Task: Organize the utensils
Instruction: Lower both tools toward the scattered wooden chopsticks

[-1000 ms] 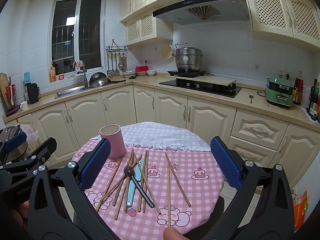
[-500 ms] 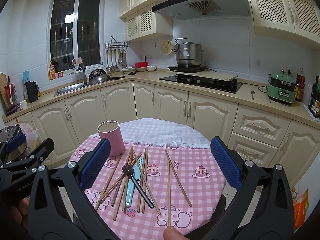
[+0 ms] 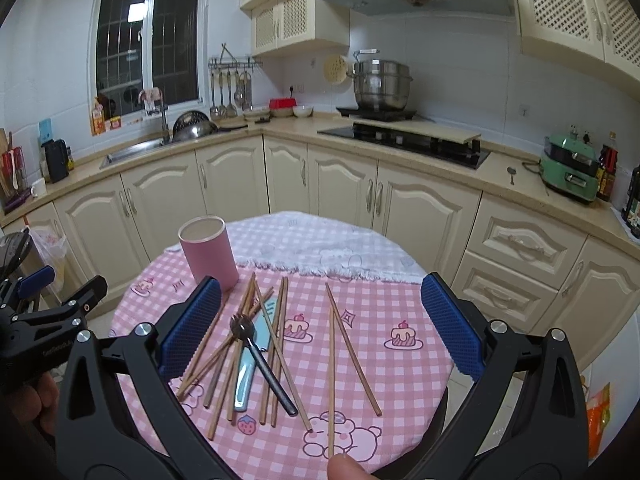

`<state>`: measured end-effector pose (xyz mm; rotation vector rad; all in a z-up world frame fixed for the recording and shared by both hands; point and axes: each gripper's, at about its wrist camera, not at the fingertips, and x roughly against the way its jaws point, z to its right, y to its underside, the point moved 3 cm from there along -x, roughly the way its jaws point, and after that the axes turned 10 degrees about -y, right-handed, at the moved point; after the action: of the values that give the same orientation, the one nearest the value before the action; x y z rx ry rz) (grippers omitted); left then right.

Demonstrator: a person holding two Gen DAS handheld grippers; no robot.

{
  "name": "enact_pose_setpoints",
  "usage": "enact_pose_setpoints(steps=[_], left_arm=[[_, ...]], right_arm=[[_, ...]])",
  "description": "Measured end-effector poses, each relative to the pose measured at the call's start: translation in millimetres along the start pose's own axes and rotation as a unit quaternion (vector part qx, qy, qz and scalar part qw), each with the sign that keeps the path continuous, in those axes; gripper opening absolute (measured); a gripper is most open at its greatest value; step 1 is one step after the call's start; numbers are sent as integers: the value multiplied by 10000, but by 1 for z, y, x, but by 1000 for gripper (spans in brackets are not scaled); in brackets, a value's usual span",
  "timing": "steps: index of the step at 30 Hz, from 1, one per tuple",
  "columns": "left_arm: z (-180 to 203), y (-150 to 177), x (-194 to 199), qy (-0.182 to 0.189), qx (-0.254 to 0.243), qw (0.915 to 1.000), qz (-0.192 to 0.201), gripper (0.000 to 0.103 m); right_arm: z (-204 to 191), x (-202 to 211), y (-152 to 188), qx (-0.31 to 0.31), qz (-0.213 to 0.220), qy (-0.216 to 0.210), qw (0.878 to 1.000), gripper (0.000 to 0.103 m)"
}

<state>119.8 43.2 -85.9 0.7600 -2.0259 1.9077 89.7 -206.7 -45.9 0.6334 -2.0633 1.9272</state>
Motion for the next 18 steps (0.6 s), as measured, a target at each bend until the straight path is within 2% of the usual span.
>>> enact_pose_setpoints(steps=[5, 10, 14, 18], left_arm=[[0, 13, -49, -51, -163, 9986, -499, 99], [15, 32, -92, 132, -470, 9940, -982, 99], [32, 41, -118, 263, -743, 9883, -1308, 99], [49, 49, -141, 453, -988, 9782, -1768, 99]], right_arm=[[16, -35, 6, 47, -413, 121, 9991, 97], [35, -74, 17, 66, -977, 113, 9951, 97], [49, -106, 31, -44, -1623, -68, 9867, 97], [64, -137, 47, -194, -2238, -262, 9741, 97]])
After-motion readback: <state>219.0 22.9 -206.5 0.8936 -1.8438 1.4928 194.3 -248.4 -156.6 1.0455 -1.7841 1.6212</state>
